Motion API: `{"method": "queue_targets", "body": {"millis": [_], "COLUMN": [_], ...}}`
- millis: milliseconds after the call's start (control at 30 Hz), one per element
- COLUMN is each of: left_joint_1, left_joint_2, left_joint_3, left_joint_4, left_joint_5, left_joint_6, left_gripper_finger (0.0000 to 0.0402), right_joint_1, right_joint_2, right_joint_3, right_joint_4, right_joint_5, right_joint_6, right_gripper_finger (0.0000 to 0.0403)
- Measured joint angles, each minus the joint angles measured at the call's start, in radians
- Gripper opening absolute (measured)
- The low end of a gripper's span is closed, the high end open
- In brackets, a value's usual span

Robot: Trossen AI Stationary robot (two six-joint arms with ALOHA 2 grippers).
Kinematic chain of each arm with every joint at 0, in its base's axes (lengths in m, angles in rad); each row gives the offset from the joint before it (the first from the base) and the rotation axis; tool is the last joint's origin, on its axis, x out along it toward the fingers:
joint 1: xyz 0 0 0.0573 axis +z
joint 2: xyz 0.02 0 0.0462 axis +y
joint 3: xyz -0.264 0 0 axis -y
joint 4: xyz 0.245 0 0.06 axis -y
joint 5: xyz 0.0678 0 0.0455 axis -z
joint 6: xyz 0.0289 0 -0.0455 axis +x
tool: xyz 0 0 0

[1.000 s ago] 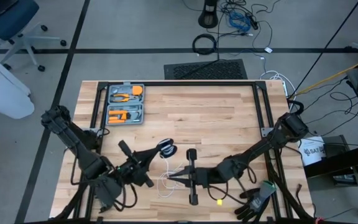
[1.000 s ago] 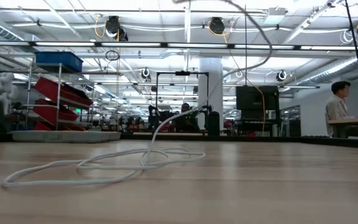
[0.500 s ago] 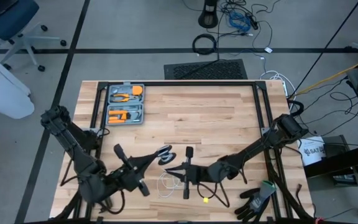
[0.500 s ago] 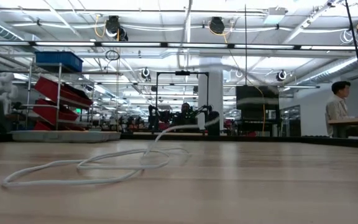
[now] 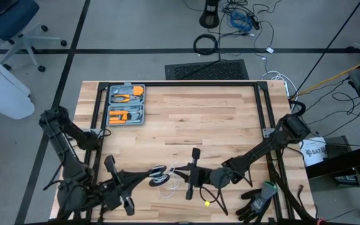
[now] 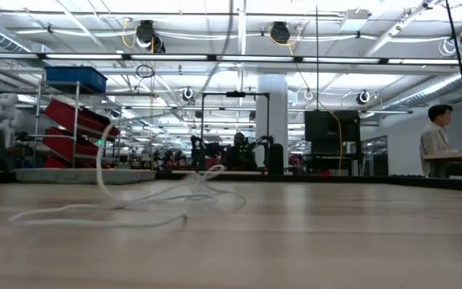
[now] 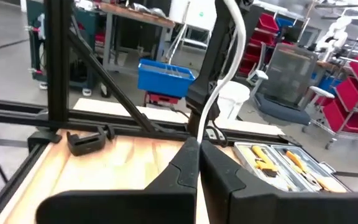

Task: Coil cords
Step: Uncoil the white wire from the spool

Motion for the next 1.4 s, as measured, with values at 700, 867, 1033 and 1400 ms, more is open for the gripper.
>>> {"method": "queue_targets", "body": {"millis": [700, 867, 1033, 1400], "left_joint_1": [-0.110, -0.108, -0.108, -0.108], "left_joint_2": [-0.004, -0.004, -0.004, -0.004], "left_joint_3": [0.000, 0.000, 0.000, 0.000], "left_joint_4": [-0.031, -0.107, -0.154, -0.171], "left_joint_5": [0.020, 0.020, 0.020, 0.012], "left_joint_6": [0.000, -0.001, -0.003, -0.028], "left_gripper_finger": [0.0002, 0.0002, 0.0002, 0.0002], "right_joint_1": [0.115, 0.154, 0.196, 0.288], "right_joint_2": [-0.149, -0.192, -0.244, -0.336], "right_joint_3": [0.000, 0.000, 0.000, 0.000], "right_joint_4": [-0.170, -0.191, -0.265, -0.545], "right_joint_5": [0.151, 0.151, 0.147, 0.146], "right_joint_6": [0.010, -0.011, -0.019, 0.151], "right_gripper_finger": [0.0000, 0.0000, 0.0000, 0.0017]}}
